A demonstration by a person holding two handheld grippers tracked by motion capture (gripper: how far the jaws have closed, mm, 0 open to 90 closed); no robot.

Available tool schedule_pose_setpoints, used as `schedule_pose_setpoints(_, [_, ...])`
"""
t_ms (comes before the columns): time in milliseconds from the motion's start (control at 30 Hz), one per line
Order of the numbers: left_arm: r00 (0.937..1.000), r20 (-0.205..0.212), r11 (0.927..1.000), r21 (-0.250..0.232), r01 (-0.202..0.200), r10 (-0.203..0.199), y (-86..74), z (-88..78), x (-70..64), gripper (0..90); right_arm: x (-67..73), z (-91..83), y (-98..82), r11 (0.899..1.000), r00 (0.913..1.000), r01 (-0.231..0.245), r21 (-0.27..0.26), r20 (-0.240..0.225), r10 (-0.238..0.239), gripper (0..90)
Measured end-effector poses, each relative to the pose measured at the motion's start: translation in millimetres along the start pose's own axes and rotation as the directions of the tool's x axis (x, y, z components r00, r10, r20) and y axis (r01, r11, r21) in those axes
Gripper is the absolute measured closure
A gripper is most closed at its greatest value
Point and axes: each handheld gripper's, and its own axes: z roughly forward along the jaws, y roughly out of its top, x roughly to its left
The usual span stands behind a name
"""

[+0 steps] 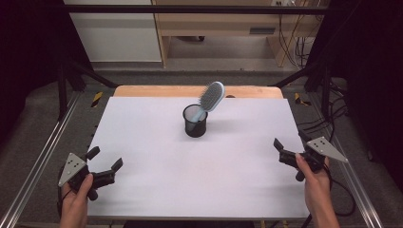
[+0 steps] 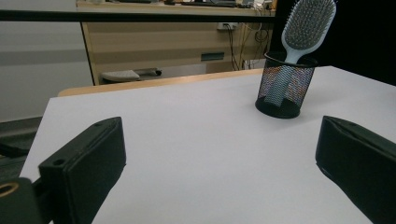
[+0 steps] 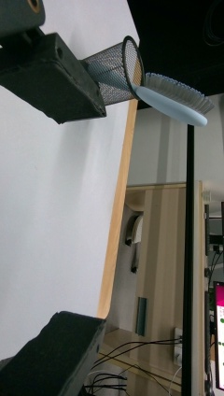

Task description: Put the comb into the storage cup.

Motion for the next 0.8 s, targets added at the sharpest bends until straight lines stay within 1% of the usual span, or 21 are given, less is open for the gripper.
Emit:
schedule_pose_setpoints(100, [1.0,-0.01,1.0,-0.004,0.0,0.0,-0.2,-0.3,1.5,1.9,1.4,-1.1,-6.7,1.0,1.0,0.0,-0.001,-0.002,0.0,2.1])
schedule_pose_setpoints(133, [1.0,-0.003,1.0,-0.001,0.0,0.0,-0.5,0.1,1.4,1.9,2.2,-1.5,-8.6,1.0,1.0,0.0,0.004,-0.005,0.0,2.1])
schedule_pose_setpoints(333, [1.0,0.001,1.0,-0.001,0.002,-0.002,-1.5,1.4,0.8,1.9,9.0,-0.5,-17.1,1.0,0.9996,0.007,0.003,-0.028,-0.007,2.1])
schedule_pose_setpoints(500, [0.9996,-0.026,0.9999,-0.009,0.006,-0.006,-2.4,2.1,1.4,2.3,17.9,3.2,-22.8,0.999,0.9979,0.03,0.011,-0.058,-0.03,2.1])
schedule_pose_setpoints(667, [0.9998,-0.019,0.9998,-0.017,0.008,-0.008,-2.3,2.4,1.7,2.3,27.5,7.4,-25.2,0.999,0.9951,0.043,0.013,-0.089,-0.042,2.2])
schedule_pose_setpoints(733, [0.9998,-0.006,0.9996,-0.023,0.018,-0.018,-1.9,2.6,1.3,2.2,30.4,8.6,-25.8,0.999,0.9944,0.045,0.012,-0.096,-0.044,2.2])
schedule_pose_setpoints(800, [0.9999,0.001,0.9995,-0.028,0.017,-0.017,-1.3,2.7,0.3,2.2,32.8,9.4,-27.2,0.999,0.9929,0.051,0.014,-0.108,-0.049,2.2])
